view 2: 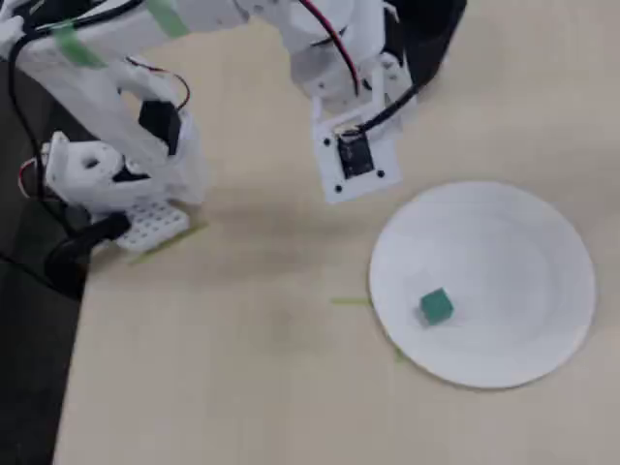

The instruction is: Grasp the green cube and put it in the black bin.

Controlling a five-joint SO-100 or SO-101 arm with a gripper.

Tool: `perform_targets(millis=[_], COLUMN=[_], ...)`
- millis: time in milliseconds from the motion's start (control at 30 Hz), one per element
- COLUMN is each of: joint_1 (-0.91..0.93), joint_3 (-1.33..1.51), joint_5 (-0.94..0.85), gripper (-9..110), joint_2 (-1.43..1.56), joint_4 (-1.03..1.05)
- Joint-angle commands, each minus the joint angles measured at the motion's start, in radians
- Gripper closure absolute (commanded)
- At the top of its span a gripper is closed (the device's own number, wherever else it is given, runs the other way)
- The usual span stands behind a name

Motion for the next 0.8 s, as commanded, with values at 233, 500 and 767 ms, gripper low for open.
perform_targets(millis=[233,500,767], joint_1=[0.206,0.288,0.305], joint_3=[-0.359,-0.742,-0.742], joint_5=[-0.278,-0.499,-0.583], gripper=[102,102,102], joint_2=[-0.333,-0.655,-0.75], joint_4=[0.152,0.374,0.327])
